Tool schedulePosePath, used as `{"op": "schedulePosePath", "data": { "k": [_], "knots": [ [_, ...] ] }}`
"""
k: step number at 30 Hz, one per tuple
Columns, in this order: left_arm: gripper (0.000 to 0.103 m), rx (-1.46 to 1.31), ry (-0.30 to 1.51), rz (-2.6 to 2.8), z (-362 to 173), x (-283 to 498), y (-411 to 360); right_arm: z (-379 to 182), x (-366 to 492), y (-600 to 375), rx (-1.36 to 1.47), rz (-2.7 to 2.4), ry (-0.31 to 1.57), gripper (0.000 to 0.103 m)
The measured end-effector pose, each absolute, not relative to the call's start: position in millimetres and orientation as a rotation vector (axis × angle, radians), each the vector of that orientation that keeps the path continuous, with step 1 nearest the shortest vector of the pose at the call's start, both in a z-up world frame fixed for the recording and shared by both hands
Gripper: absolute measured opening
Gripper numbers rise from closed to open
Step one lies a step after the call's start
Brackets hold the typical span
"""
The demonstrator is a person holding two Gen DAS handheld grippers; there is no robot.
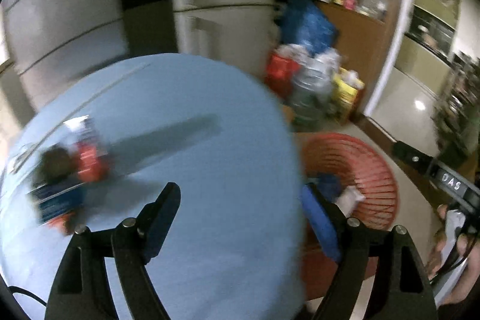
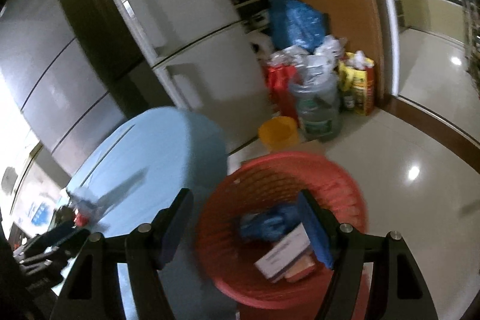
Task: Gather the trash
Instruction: 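Open the left tool to drop the white-purple box into the red basket, then grasp the white carton with the left tool while the right tool grasps the clear plastic container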
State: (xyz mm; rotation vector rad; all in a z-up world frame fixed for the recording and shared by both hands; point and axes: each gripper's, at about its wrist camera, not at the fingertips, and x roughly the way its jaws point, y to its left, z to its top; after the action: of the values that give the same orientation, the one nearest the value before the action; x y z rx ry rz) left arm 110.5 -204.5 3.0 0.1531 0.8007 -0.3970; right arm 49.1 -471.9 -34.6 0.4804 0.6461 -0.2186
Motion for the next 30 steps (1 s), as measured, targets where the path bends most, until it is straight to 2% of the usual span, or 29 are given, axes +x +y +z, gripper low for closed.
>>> {"op": "schedulePosePath", "data": {
  "k": [7, 9, 13, 23, 24, 26, 30],
  "knots": [
    [0.086, 0.164, 0.768, -0.227, 5.1, 122.7, -80.5, -39.2, 76.0, -394.1, 0.407, -0.058, 0.699, 0.075],
    [0.091, 0.147, 0.775, -0.201, 4.2, 131.9, -51.6, -39.5, 80.2, -374.9, 0.382, -0.023, 0.708, 0.075],
    [0.093, 0.109, 0.800, -0.218, -5.0, 156.9, -6.3, -38.7, 84.1, -352.1, 0.340, 0.009, 0.722, 0.075],
    [0.093, -0.055, 0.926, -0.315, -49.0, 209.8, 20.2, -35.6, 93.3, -327.8, 0.274, -0.003, 0.762, 0.075],
    [0.074, -0.072, 0.916, -0.324, -49.6, 210.3, 21.5, -35.2, 95.3, -325.5, 0.266, -0.001, 0.765, 0.075],
    [0.057, -0.057, 0.891, -0.306, -48.0, 208.1, 23.0, -34.3, 97.7, -317.7, 0.251, 0.005, 0.769, 0.075],
    [0.054, -0.073, 0.876, -0.308, -45.3, 197.2, 33.9, -36.1, 109.8, -297.8, 0.219, 0.038, 0.787, 0.075]
  ]
}}
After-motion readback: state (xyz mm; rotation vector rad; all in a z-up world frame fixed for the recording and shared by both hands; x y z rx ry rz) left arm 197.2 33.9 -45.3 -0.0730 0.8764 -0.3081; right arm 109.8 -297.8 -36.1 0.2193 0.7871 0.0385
